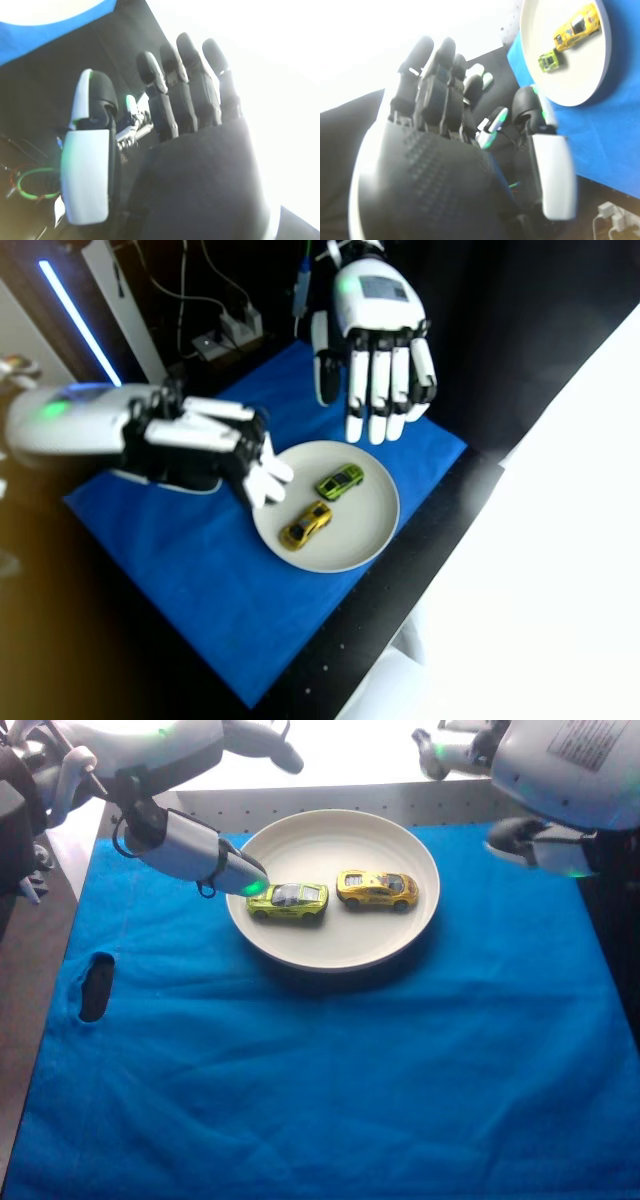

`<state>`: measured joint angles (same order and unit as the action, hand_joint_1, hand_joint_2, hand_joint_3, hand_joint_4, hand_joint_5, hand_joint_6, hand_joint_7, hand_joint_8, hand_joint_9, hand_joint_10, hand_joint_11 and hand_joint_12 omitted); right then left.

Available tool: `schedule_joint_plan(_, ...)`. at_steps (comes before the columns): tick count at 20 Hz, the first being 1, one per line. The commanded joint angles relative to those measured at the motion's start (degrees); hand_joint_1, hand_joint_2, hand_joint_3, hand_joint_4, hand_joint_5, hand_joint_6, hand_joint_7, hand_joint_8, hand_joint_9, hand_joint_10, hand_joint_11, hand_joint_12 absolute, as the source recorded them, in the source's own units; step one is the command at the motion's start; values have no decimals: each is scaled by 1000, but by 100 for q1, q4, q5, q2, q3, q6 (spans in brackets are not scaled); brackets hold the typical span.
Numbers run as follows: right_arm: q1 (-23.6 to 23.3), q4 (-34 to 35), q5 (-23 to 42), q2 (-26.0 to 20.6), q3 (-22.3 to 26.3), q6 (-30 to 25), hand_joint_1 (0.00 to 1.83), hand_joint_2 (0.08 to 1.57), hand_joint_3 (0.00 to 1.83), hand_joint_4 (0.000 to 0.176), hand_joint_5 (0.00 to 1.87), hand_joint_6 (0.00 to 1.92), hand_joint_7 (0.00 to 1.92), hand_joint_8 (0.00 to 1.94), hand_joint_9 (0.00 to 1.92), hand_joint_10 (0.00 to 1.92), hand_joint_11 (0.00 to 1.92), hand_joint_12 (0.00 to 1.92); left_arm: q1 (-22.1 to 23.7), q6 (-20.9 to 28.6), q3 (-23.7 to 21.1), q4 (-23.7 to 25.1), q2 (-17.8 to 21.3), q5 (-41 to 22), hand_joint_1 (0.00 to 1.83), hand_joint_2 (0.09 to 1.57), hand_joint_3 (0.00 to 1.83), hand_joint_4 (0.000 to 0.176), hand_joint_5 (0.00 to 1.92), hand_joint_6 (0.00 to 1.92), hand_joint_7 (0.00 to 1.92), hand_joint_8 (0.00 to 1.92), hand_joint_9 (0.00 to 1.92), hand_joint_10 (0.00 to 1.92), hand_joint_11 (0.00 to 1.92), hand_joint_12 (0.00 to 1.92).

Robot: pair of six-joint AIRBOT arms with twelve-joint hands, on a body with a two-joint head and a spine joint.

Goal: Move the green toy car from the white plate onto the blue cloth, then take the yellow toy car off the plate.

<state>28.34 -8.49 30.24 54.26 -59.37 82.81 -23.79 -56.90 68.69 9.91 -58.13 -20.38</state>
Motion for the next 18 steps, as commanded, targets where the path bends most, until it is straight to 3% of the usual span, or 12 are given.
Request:
schedule_joint_plan(1, -87, 68, 632, -13, -6, 85, 1062, 962, 9, 0, 657, 63, 658, 92, 440, 685, 88, 1629, 86, 4, 12, -41, -27, -670, 764, 1006, 21, 53, 354, 141, 309, 19, 173, 211, 0, 1126)
schedule_joint_plan(3, -87, 104, 618, 7, -18, 113, 988, 977, 1, 0, 697, 35, 643, 114, 362, 904, 94, 1697, 92, 6, 32, -85, -42, -689, 796, 998, 1, 47, 486, 120, 377, 12, 220, 180, 0, 1191)
schedule_joint_plan(4, -87, 115, 616, 10, -22, 113, 956, 999, 4, 0, 695, 22, 655, 97, 305, 823, 18, 1657, 94, 6, 37, -89, -47, -689, 835, 985, 0, 43, 512, 111, 432, 26, 271, 207, 0, 1315)
schedule_joint_plan(5, -87, 176, 612, 19, -44, 113, 1068, 985, 0, 0, 730, 30, 711, 111, 365, 847, 3, 1724, 97, 7, 68, -105, -83, -666, 845, 976, 0, 41, 526, 101, 459, 29, 292, 232, 0, 1385)
schedule_joint_plan(6, -87, 228, 612, 19, -55, 113, 1115, 1013, 2, 0, 716, 18, 694, 101, 323, 881, 0, 1706, 97, 7, 95, -105, -120, -642, 825, 953, 0, 44, 544, 80, 502, 26, 271, 394, 0, 1440)
schedule_joint_plan(8, -86, 328, 613, 18, -91, 113, 1133, 1046, 6, 0, 740, 32, 675, 157, 252, 1081, 0, 1774, 97, 8, 166, -115, -201, -581, 819, 930, 0, 7, 600, 64, 585, 32, 258, 628, 0, 1446)
schedule_joint_plan(10, -86, 409, 613, 16, -120, 113, 1047, 1091, 1, 0, 736, 61, 638, 244, 259, 1000, 0, 1718, 115, 8, 280, -127, -335, -482, 901, 918, 0, 0, 669, 65, 685, 45, 389, 651, 0, 1563)
schedule_joint_plan(11, -86, 443, 613, 15, -134, 113, 1032, 1094, 0, 0, 750, 86, 633, 276, 277, 963, 0, 1716, 162, 6, 381, -126, -449, -367, 927, 920, 0, 0, 672, 41, 743, 77, 389, 869, 53, 1719)
schedule_joint_plan(12, -86, 463, 613, 15, -142, 113, 1027, 1100, 0, 0, 737, 110, 606, 244, 244, 876, 0, 1665, 197, 4, 445, -120, -518, -287, 949, 911, 0, 0, 678, 26, 749, 72, 445, 832, 155, 1656)
schedule_joint_plan(15, -86, 514, 613, 14, -161, 112, 1103, 1105, 0, 0, 721, 138, 571, 199, 194, 849, 0, 1587, 338, -1, 733, 10, -852, 108, 951, 872, 0, 0, 755, 31, 744, 28, 465, 596, 7, 1546)
schedule_joint_plan(18, -86, 535, 613, 14, -175, 112, 1093, 1102, 0, 0, 707, 203, 611, 261, 205, 1058, 0, 1785, 399, -1, 931, 199, -1127, 415, 943, 885, 4, 0, 780, 23, 775, 22, 456, 718, 74, 1613)
